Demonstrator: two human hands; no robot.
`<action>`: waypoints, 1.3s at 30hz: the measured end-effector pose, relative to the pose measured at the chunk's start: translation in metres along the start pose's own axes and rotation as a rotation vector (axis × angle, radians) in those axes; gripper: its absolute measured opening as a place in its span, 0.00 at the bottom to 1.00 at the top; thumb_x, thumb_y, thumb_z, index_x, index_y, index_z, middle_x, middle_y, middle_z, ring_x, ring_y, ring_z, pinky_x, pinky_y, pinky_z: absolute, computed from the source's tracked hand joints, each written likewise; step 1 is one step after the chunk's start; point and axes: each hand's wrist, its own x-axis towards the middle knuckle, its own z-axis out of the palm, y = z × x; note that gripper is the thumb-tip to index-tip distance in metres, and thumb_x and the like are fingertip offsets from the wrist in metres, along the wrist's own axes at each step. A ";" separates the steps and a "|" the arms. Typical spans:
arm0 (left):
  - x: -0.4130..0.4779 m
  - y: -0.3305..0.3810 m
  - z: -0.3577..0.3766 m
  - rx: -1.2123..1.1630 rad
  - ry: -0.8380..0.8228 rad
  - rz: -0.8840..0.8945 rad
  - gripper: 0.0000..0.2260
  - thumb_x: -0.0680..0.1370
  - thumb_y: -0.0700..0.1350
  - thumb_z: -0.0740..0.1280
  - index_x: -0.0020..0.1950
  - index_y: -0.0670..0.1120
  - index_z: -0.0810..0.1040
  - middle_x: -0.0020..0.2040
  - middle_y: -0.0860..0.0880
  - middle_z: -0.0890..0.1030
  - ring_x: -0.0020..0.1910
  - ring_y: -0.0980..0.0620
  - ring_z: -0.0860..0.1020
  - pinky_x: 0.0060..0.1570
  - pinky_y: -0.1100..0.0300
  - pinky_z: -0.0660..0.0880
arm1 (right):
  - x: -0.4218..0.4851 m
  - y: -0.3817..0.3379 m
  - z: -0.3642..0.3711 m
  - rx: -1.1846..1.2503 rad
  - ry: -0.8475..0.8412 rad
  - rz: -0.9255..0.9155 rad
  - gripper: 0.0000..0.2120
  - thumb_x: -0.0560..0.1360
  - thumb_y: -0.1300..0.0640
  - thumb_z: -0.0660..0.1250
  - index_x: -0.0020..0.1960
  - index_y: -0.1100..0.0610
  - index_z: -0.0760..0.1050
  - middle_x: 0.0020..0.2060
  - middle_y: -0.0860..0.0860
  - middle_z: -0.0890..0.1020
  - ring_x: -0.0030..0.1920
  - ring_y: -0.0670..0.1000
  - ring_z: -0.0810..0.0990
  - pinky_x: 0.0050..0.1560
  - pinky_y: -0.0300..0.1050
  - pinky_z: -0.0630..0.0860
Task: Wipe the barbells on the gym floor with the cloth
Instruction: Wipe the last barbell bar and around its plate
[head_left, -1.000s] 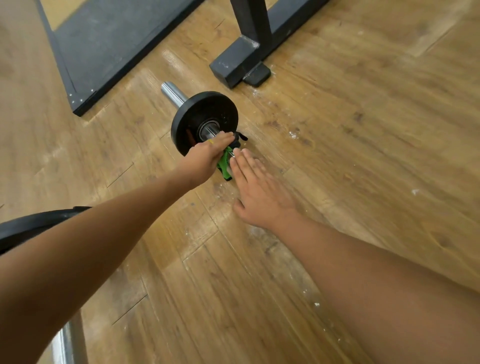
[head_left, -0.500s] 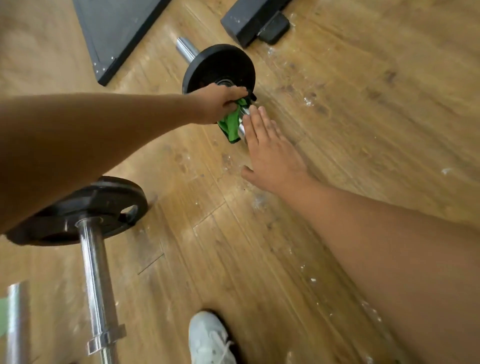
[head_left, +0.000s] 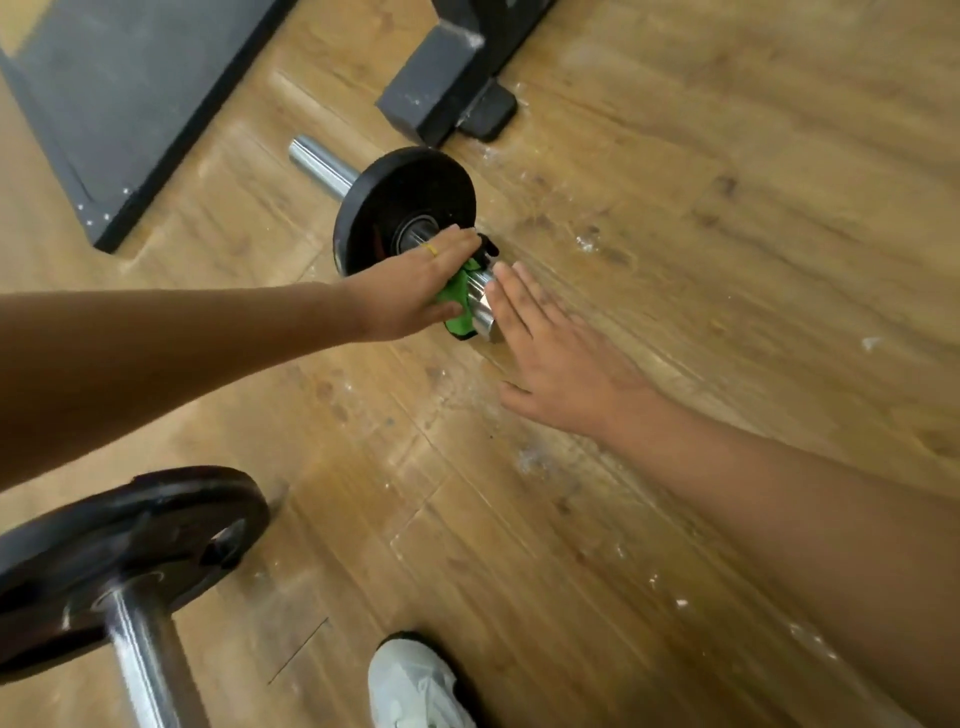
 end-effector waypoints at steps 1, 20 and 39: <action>0.002 -0.002 0.001 0.020 0.027 0.027 0.35 0.81 0.43 0.68 0.82 0.40 0.51 0.81 0.41 0.55 0.81 0.46 0.51 0.76 0.62 0.46 | 0.000 0.001 0.000 -0.013 0.011 0.006 0.45 0.79 0.40 0.58 0.80 0.62 0.36 0.80 0.59 0.39 0.80 0.55 0.36 0.78 0.49 0.40; 0.026 -0.018 0.034 0.025 0.476 0.174 0.35 0.75 0.25 0.59 0.81 0.38 0.55 0.81 0.40 0.58 0.81 0.43 0.54 0.76 0.55 0.55 | 0.006 0.038 -0.006 -0.027 0.003 0.125 0.47 0.78 0.33 0.52 0.81 0.60 0.34 0.81 0.58 0.40 0.81 0.53 0.38 0.80 0.53 0.50; 0.015 -0.013 0.030 0.099 0.417 -0.009 0.37 0.78 0.32 0.66 0.81 0.37 0.48 0.81 0.39 0.55 0.81 0.43 0.53 0.78 0.53 0.53 | 0.004 0.020 -0.009 -0.122 -0.062 0.132 0.47 0.78 0.32 0.51 0.81 0.58 0.33 0.81 0.55 0.38 0.81 0.52 0.37 0.80 0.51 0.46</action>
